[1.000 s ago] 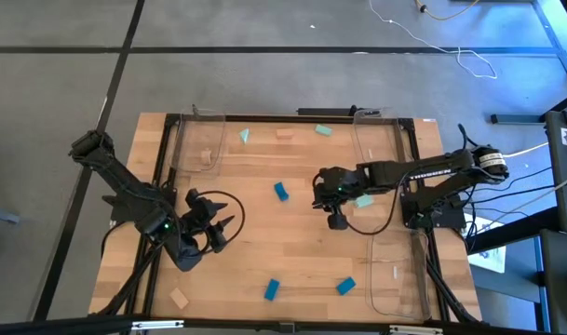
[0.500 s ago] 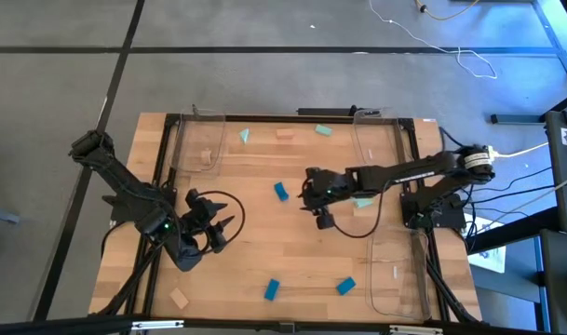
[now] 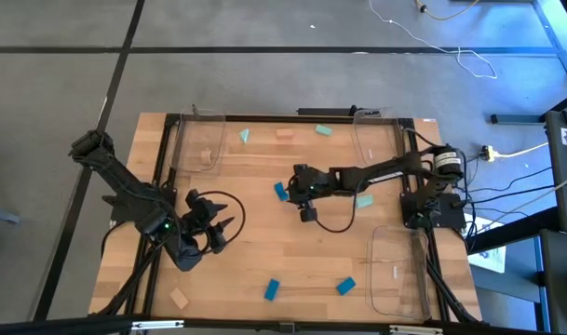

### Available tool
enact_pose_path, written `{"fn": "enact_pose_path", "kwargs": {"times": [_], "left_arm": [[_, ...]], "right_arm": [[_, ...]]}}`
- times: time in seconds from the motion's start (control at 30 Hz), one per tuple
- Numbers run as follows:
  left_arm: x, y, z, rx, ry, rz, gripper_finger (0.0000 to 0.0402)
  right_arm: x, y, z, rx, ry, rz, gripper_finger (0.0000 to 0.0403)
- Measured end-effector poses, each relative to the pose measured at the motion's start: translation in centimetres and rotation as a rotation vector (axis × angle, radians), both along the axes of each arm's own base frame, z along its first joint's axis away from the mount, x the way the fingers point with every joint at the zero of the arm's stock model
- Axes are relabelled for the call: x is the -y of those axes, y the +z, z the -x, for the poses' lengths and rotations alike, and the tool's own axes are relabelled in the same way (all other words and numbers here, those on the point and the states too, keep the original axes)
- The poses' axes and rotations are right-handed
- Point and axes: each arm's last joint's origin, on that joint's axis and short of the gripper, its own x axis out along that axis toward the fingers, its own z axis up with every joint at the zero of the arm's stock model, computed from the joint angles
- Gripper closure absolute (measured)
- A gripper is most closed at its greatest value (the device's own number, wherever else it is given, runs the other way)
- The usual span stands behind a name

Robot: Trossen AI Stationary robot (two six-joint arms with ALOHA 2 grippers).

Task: Sort & place blocks by color
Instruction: Put the top center blue block into the top right transparent bin

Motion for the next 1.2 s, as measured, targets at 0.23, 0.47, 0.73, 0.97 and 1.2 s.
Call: {"fn": "enact_pose_path", "kwargs": {"times": [0.23, 0.47, 0.73, 0.97, 1.2], "left_arm": [[0.0, 0.0, 0.0, 0.001, 0.003, 0.018, 0.0213], [0.0, 0.0, 0.0, 0.003, 0.006, 0.022, 0.0213], [0.0, 0.0, 0.0, 0.003, 0.006, 0.022, 0.0213], [0.0, 0.0, 0.0, 0.003, 0.006, 0.022, 0.0213], [0.0, 0.0, 0.0, 0.004, 0.007, 0.023, 0.0213]], "right_arm": [[1.1, -0.8, -0.2, -0.012, 0.004, -0.038, 0.0229], [1.8, -1.0, -0.2, -0.003, 0.034, -0.086, 0.0229], [2.4, -1.6, -0.2, -0.021, 0.024, -0.091, 0.0229], [2.4, -3.4, -0.7, -0.035, 0.063, -0.076, 0.0229], [2.6, -4.7, -1.2, -0.014, 0.068, -0.066, 0.0232]]}}
